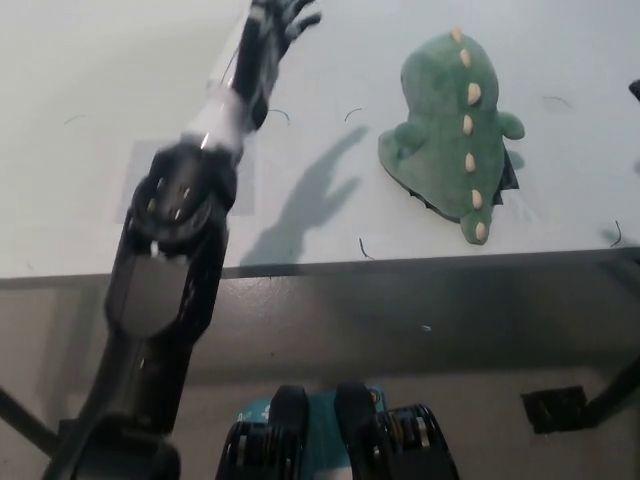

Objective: Use both hands to pick up a dinasour on the right side and move it to the left side

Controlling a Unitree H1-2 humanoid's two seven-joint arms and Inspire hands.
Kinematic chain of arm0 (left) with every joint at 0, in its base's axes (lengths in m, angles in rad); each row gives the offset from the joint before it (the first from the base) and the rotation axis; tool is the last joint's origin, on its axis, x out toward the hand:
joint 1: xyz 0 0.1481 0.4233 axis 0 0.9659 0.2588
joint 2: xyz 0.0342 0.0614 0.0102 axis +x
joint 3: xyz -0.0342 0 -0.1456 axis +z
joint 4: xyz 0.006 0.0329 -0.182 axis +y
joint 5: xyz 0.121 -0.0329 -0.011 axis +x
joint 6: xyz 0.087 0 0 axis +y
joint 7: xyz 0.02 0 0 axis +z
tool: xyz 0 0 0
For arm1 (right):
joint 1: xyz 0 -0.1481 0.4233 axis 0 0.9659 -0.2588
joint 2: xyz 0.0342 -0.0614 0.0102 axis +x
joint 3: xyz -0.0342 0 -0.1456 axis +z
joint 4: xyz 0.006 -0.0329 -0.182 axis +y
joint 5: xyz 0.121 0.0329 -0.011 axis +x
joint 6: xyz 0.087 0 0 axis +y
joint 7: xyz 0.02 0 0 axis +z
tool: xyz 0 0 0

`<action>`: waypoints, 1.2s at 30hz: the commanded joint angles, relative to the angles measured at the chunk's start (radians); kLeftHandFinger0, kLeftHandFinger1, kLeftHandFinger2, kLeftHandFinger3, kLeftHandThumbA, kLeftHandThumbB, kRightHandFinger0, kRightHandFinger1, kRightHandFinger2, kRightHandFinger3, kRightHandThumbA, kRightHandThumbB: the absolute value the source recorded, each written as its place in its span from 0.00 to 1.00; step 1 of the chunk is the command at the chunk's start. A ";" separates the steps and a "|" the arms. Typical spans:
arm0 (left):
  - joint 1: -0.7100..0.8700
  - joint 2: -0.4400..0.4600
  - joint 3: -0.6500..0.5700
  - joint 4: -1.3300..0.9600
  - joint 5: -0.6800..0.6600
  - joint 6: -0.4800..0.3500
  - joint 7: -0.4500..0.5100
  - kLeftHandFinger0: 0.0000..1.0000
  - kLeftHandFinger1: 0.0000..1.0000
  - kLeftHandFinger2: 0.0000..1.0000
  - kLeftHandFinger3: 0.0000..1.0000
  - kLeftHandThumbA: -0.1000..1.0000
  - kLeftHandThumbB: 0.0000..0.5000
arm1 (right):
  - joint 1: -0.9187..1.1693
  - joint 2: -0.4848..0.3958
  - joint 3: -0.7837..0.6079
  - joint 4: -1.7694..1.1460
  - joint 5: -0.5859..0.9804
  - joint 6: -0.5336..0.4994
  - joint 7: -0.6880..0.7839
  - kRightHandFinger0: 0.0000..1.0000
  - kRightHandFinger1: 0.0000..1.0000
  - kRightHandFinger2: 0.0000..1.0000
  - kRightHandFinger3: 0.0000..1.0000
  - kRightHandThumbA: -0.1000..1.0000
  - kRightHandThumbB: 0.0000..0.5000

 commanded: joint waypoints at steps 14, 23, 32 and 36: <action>-0.381 -0.076 0.065 0.473 -0.028 -0.072 0.041 0.96 1.00 1.00 1.00 1.00 0.76 | -0.335 -0.049 0.097 0.527 -0.098 -0.175 0.109 1.00 1.00 1.00 1.00 0.99 0.60; -0.435 -0.074 0.057 0.640 -0.008 -0.142 0.065 0.98 1.00 1.00 1.00 1.00 0.90 | -0.380 -0.025 0.119 0.609 -0.111 -0.161 0.102 1.00 1.00 1.00 1.00 0.97 0.67; -0.492 -0.048 0.054 0.791 0.004 -0.192 0.065 0.97 1.00 1.00 1.00 1.00 0.83 | -0.408 -0.042 0.104 0.655 -0.108 -0.159 0.112 1.00 1.00 1.00 1.00 0.95 0.63; -0.478 -0.034 0.065 0.825 -0.006 -0.197 0.059 1.00 1.00 1.00 1.00 1.00 0.75 | -0.402 -0.043 0.093 0.660 -0.103 -0.157 0.113 1.00 1.00 1.00 1.00 0.95 0.69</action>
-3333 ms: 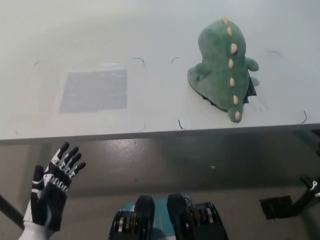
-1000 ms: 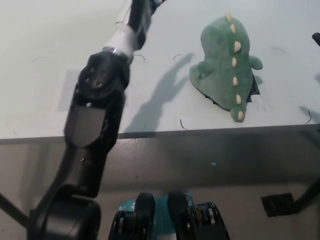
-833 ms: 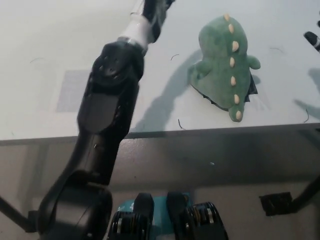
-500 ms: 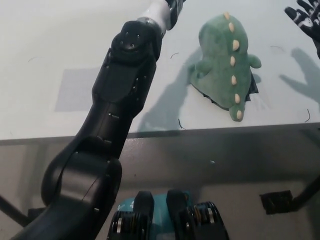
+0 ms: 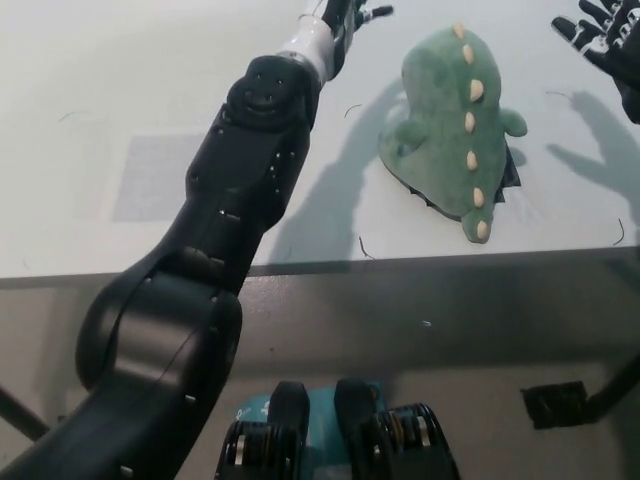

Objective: Use both hands to pick up a dinasour on the right side and move it to the left side

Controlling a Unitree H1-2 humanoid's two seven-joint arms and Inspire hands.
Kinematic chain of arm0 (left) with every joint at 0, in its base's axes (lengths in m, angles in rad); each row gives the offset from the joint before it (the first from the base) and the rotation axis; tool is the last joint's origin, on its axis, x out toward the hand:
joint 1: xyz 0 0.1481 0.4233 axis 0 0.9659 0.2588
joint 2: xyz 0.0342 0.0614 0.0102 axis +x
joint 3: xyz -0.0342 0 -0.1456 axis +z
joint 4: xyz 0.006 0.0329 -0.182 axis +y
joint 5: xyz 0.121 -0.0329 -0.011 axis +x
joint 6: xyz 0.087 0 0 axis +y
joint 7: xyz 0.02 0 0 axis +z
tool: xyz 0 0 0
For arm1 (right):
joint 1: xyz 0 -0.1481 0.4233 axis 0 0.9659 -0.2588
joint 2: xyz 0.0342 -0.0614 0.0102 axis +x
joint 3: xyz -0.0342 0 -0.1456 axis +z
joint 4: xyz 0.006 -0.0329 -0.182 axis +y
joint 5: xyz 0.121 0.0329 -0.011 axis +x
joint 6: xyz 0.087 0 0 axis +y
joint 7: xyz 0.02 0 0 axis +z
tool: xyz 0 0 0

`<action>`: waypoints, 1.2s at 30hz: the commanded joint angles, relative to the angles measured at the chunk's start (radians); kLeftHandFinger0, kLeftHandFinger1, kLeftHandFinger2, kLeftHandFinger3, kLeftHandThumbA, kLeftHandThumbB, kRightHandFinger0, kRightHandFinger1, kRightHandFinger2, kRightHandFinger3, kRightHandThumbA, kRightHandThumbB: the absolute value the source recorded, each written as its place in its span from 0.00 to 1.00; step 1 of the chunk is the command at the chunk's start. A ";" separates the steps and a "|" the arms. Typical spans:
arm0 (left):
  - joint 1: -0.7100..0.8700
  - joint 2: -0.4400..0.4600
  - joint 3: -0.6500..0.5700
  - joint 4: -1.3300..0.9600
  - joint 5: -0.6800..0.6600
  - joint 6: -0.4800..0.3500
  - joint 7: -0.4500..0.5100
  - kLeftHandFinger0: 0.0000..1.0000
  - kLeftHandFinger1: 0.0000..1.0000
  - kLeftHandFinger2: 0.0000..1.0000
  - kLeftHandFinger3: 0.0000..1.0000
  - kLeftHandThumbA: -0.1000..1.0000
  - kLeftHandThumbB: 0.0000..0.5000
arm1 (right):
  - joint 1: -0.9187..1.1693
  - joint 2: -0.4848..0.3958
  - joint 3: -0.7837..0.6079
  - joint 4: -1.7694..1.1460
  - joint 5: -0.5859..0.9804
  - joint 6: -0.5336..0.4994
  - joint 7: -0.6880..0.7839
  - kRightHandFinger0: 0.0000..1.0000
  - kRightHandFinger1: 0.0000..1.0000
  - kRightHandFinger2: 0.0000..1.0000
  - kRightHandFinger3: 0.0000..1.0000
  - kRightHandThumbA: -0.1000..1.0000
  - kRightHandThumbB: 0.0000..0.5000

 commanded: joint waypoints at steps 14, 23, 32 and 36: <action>-0.053 -0.013 -0.004 0.113 0.022 -0.079 0.054 1.00 1.00 1.00 1.00 1.00 0.81 | -0.072 0.002 -0.008 0.089 -0.020 -0.029 0.013 1.00 1.00 1.00 1.00 1.00 0.48; -0.022 -0.033 -0.011 0.127 0.032 -0.065 0.078 1.00 1.00 1.00 1.00 1.00 0.77 | -0.052 0.015 -0.014 0.167 -0.021 -0.065 0.017 1.00 1.00 1.00 1.00 1.00 0.50; 0.020 -0.046 -0.008 0.132 0.032 -0.054 0.090 1.00 1.00 1.00 1.00 1.00 0.74 | -0.025 0.031 -0.009 0.169 -0.024 -0.068 0.028 1.00 1.00 1.00 1.00 1.00 0.39; 0.038 -0.049 -0.006 0.140 0.032 -0.060 0.097 1.00 1.00 1.00 1.00 1.00 0.78 | -0.013 0.035 -0.008 0.171 -0.030 -0.063 0.023 1.00 1.00 1.00 1.00 1.00 0.42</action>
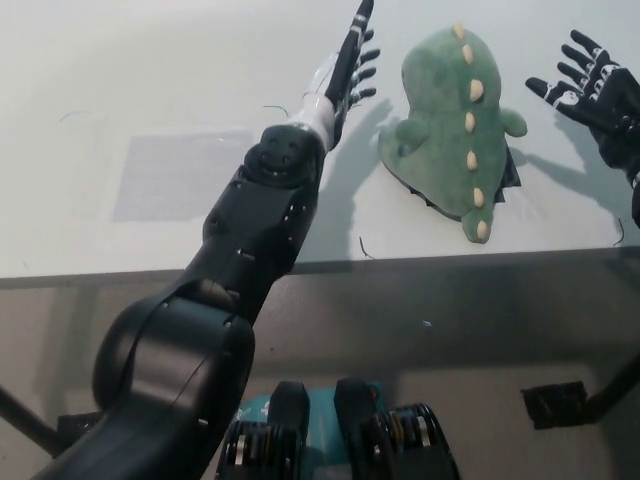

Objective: Use both hands to pick up a dinasour on the right side and move it to the left side

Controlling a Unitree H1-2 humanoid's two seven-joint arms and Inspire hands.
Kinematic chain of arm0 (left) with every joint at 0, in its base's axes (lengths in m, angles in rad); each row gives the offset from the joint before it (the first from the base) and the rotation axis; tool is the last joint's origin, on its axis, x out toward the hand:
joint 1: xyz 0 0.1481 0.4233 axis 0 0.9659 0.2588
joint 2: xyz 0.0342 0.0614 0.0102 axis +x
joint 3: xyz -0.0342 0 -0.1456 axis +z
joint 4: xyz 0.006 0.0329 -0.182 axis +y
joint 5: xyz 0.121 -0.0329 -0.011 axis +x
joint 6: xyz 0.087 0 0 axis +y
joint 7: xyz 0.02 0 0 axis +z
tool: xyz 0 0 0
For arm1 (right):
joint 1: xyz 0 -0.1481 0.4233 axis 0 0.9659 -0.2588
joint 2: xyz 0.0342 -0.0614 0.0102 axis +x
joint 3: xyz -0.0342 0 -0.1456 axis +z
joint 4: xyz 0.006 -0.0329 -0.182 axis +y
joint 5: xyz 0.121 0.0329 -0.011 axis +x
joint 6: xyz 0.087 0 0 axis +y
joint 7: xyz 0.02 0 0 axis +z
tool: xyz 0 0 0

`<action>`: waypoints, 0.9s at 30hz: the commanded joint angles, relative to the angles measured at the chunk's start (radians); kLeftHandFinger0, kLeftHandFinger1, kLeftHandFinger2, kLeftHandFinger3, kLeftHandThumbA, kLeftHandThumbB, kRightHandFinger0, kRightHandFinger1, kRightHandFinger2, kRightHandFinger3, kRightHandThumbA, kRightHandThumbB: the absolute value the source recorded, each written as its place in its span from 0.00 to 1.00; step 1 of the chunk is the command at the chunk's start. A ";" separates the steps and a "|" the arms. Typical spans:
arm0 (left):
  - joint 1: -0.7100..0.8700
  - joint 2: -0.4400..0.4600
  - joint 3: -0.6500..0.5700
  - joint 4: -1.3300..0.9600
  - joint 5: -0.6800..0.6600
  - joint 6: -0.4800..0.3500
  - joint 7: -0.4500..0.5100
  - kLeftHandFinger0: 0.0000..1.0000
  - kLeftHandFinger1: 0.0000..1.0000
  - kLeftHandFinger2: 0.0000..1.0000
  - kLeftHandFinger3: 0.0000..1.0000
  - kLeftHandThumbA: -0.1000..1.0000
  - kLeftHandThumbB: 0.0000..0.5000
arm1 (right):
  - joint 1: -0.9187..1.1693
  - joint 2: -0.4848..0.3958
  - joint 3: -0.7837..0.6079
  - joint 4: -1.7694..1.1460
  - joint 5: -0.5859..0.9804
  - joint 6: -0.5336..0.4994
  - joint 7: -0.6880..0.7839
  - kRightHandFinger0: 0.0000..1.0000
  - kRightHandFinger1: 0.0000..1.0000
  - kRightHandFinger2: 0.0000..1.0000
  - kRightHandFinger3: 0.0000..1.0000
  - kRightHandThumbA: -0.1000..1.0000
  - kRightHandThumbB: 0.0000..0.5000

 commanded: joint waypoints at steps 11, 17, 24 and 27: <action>-0.001 0.001 -0.005 0.031 0.014 -0.023 0.037 1.00 1.00 1.00 1.00 1.00 0.80 | -0.027 0.016 -0.012 0.066 -0.006 -0.063 0.010 1.00 1.00 1.00 1.00 1.00 0.48; 0.007 -0.007 -0.006 0.032 0.015 -0.018 0.038 1.00 1.00 1.00 1.00 1.00 0.71 | -0.022 0.033 -0.012 0.083 -0.009 -0.063 -0.003 1.00 1.00 1.00 1.00 1.00 0.56; 0.013 -0.010 -0.007 0.033 0.014 -0.014 0.031 1.00 1.00 1.00 1.00 1.00 0.76 | -0.029 0.037 -0.009 0.086 -0.010 -0.061 0.010 1.00 1.00 1.00 1.00 1.00 0.43; 0.016 -0.017 0.013 0.034 -0.003 -0.005 0.030 1.00 1.00 1.00 1.00 1.00 0.74 | -0.047 0.033 -0.004 0.116 -0.018 -0.079 0.010 1.00 1.00 1.00 1.00 1.00 0.50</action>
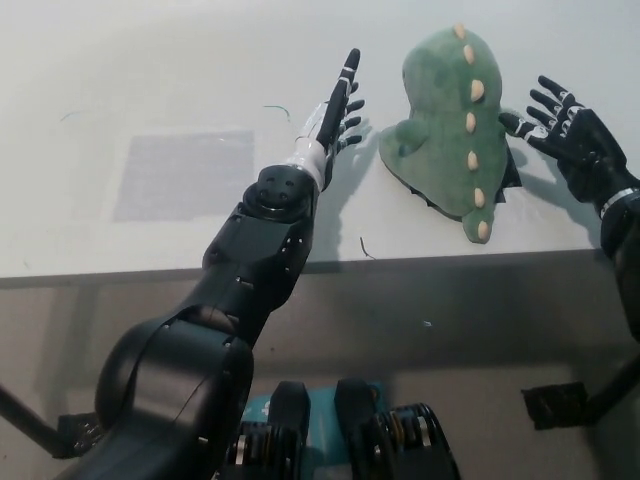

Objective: Use both hands to pick up a dinasour on the right side and move it to the left side

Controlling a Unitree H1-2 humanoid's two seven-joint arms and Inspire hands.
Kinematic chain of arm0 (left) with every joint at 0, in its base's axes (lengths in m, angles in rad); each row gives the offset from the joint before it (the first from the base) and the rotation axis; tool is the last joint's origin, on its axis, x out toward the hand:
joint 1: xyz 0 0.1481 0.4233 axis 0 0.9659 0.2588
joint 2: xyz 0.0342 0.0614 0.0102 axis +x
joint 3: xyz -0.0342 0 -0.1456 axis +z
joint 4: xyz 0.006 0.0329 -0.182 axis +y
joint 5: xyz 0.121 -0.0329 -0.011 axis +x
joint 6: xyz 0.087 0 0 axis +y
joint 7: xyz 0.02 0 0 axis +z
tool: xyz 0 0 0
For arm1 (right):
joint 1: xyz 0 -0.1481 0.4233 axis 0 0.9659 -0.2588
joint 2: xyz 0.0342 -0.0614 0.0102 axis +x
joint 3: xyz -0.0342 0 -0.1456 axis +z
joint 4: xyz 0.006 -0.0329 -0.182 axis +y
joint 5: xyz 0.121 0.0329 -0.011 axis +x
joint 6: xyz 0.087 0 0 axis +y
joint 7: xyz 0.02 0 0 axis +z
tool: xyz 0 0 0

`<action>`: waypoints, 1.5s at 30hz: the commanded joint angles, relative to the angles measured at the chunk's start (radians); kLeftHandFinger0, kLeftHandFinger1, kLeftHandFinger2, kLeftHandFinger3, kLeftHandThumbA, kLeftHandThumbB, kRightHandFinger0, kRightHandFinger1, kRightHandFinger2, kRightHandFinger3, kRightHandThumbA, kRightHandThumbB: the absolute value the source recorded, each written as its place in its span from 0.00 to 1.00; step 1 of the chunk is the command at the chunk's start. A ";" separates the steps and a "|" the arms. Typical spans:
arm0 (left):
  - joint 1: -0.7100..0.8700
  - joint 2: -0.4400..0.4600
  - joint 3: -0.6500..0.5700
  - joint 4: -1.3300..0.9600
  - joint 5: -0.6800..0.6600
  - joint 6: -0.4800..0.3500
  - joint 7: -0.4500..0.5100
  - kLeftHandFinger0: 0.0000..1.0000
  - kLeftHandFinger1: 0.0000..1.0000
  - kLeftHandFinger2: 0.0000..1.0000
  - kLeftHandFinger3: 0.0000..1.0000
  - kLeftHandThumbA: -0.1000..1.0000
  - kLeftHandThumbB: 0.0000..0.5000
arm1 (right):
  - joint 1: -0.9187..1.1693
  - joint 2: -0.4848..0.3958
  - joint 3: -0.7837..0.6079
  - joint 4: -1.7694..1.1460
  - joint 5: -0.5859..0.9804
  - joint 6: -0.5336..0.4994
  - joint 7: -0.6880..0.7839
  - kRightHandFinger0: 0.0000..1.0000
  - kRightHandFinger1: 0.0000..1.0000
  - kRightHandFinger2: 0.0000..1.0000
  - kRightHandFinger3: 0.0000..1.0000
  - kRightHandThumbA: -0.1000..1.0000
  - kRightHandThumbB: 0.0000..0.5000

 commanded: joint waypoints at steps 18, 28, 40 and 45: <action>0.010 -0.012 0.004 0.010 0.000 0.005 0.017 1.00 1.00 1.00 1.00 1.00 0.72 | -0.107 0.004 0.019 0.117 -0.048 -0.104 0.000 1.00 1.00 1.00 1.00 1.00 0.52; 0.011 -0.017 0.019 0.018 -0.015 0.009 0.015 1.00 1.00 1.00 1.00 1.00 0.74 | -0.097 0.034 0.018 0.235 -0.068 -0.132 -0.047 1.00 1.00 1.00 1.00 1.00 0.67; -0.019 -0.017 0.018 0.020 -0.011 0.009 0.013 1.00 1.00 1.00 1.00 1.00 0.81 | -0.149 0.032 0.008 0.272 -0.064 -0.143 -0.037 1.00 1.00 1.00 1.00 1.00 0.64; -0.029 -0.041 0.016 0.022 -0.013 0.010 0.008 1.00 1.00 1.00 1.00 1.00 0.80 | -0.161 0.046 0.025 0.274 -0.089 -0.164 -0.060 1.00 1.00 1.00 1.00 1.00 0.58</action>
